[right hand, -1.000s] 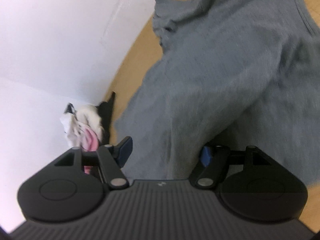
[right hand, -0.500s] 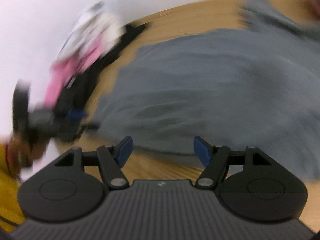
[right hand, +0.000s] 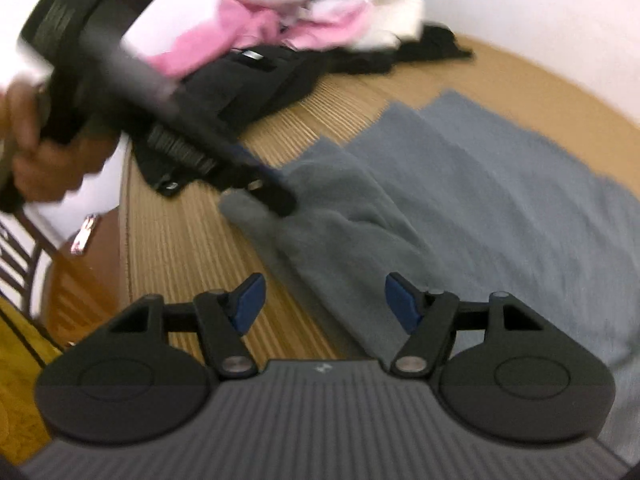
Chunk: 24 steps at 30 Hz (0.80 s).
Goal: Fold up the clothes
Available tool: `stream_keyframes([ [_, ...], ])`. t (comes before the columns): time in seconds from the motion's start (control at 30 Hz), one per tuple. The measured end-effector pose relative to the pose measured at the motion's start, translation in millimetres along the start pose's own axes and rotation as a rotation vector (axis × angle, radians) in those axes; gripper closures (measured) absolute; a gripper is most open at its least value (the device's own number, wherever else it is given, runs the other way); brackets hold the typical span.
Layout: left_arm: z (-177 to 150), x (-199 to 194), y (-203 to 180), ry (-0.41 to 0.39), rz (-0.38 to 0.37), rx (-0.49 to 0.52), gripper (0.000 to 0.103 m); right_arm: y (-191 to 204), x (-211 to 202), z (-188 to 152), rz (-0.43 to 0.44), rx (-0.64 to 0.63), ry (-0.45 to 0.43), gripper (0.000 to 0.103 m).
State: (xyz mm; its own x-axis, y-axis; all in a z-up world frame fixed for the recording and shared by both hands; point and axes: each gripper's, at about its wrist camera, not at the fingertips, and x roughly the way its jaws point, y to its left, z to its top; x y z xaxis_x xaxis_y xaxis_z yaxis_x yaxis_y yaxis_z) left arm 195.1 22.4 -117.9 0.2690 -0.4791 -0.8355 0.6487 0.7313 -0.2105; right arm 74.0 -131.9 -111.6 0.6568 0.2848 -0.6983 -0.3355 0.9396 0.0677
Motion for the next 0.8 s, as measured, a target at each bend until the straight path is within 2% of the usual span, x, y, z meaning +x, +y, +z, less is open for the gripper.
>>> stream_keyframes([
  [0.07,8,-7,-2,-0.015,-0.018,-0.010,0.095,12,4,4,-0.032,-0.068,-0.040,0.034],
  [0.17,19,-15,-7,-0.036,-0.031,-0.008,0.096,27,18,11,-0.125,-0.149,-0.093,0.036],
  [0.2,21,-15,-10,-0.040,-0.021,0.010,0.096,27,24,14,-0.147,-0.158,-0.084,0.051],
  [0.23,23,-16,-13,-0.044,-0.010,0.028,0.095,23,28,16,-0.144,-0.142,-0.064,0.083],
  [0.27,23,-17,-14,-0.050,0.007,0.056,0.095,20,31,17,-0.142,-0.126,-0.045,0.090],
  [0.4,24,-23,-20,-0.070,0.075,0.177,0.090,-6,19,16,-0.081,0.010,-0.066,0.090],
  [0.5,21,-24,-22,-0.080,0.141,0.333,0.076,-27,-1,18,0.004,0.122,-0.109,0.090],
  [0.57,23,-32,-31,-0.106,0.128,0.471,0.067,-34,-17,22,0.053,0.123,-0.131,0.090],
  [0.63,25,-39,-39,-0.132,0.114,0.609,0.061,-35,-34,28,0.084,0.068,-0.134,0.090],
  [0.67,25,-46,-47,-0.148,0.078,0.699,0.057,-35,-40,32,0.095,0.037,-0.131,0.090],
  [0.73,22,-58,-64,-0.174,0.024,0.888,0.052,-36,-52,40,0.104,-0.026,-0.125,0.090],
  [0.8,19,-64,-79,-0.187,-0.002,1.039,0.052,-36,-62,48,0.104,-0.090,-0.110,0.090],
])
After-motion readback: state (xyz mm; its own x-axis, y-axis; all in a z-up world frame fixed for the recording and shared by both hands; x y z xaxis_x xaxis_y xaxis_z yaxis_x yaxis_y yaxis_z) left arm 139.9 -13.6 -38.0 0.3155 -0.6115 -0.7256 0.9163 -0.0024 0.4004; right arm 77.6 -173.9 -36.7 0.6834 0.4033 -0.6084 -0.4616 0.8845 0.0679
